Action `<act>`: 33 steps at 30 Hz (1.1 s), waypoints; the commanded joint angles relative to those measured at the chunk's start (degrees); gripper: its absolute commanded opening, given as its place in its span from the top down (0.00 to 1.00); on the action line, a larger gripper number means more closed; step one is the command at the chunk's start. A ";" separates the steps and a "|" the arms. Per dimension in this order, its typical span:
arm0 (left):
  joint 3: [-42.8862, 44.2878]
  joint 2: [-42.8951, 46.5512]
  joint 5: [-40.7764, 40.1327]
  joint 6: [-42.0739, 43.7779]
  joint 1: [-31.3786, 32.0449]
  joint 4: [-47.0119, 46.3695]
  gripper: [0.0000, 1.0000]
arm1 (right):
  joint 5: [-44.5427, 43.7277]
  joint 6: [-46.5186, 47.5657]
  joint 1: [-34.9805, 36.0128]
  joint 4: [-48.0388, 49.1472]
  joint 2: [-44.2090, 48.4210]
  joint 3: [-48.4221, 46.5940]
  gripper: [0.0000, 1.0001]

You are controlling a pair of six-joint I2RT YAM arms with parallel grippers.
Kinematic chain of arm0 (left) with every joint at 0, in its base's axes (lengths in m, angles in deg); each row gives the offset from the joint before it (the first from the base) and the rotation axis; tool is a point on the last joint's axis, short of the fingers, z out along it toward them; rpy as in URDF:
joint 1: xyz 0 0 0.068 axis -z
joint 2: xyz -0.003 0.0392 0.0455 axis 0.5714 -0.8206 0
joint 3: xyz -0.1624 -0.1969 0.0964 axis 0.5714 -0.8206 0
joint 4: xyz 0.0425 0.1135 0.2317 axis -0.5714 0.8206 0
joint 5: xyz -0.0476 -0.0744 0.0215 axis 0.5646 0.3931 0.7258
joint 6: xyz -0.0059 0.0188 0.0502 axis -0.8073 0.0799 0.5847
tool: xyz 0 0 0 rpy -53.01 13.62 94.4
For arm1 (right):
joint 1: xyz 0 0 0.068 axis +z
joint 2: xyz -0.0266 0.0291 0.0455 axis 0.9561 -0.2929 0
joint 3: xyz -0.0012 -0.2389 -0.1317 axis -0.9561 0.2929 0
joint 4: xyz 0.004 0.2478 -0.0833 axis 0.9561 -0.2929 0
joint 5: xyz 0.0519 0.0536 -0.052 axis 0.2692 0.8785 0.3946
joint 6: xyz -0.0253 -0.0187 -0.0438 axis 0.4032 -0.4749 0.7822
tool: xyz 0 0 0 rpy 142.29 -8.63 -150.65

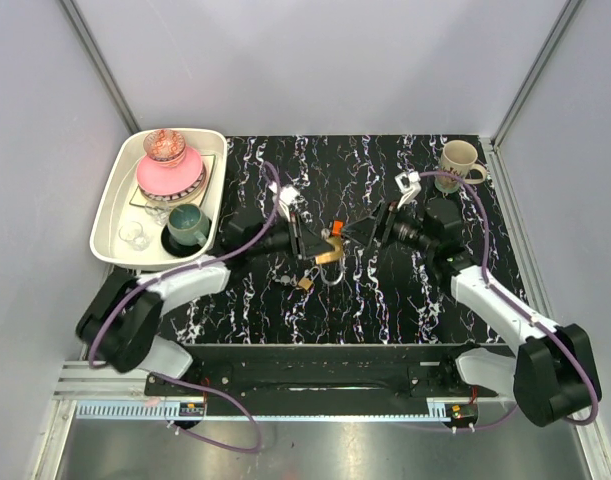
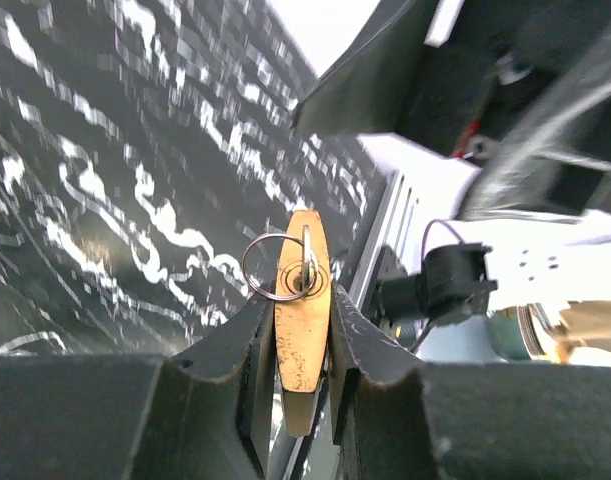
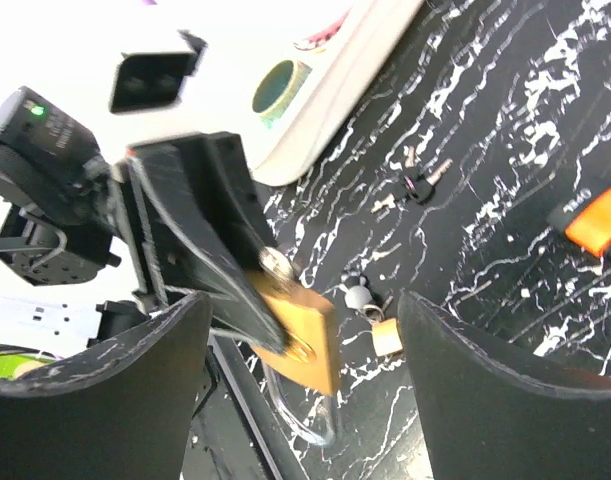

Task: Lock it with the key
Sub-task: Pick up the lock from the center of the board, then lock the lock.

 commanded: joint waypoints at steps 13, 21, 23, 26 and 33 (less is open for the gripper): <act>-23.34 52.95 -37.15 -4.24 -5.89 -13.99 1.00 | 11.50 -4.80 3.79 6.77 2.47 -6.80 0.16; -29.50 69.04 -48.95 -3.72 -5.98 -8.81 1.00 | 12.64 -10.60 12.50 18.72 -8.16 -9.35 0.20; -29.50 70.37 -49.23 -3.28 -5.98 -7.92 1.00 | 12.29 -12.62 14.52 21.88 -10.27 -9.78 0.20; -29.33 70.11 -48.44 -3.28 -5.98 -8.18 1.00 | 11.41 -13.50 16.55 23.38 -12.21 -11.19 0.20; -26.96 66.07 -44.22 -2.93 -5.98 -10.99 1.00 | 10.71 -17.19 20.94 29.10 -17.30 -14.70 0.27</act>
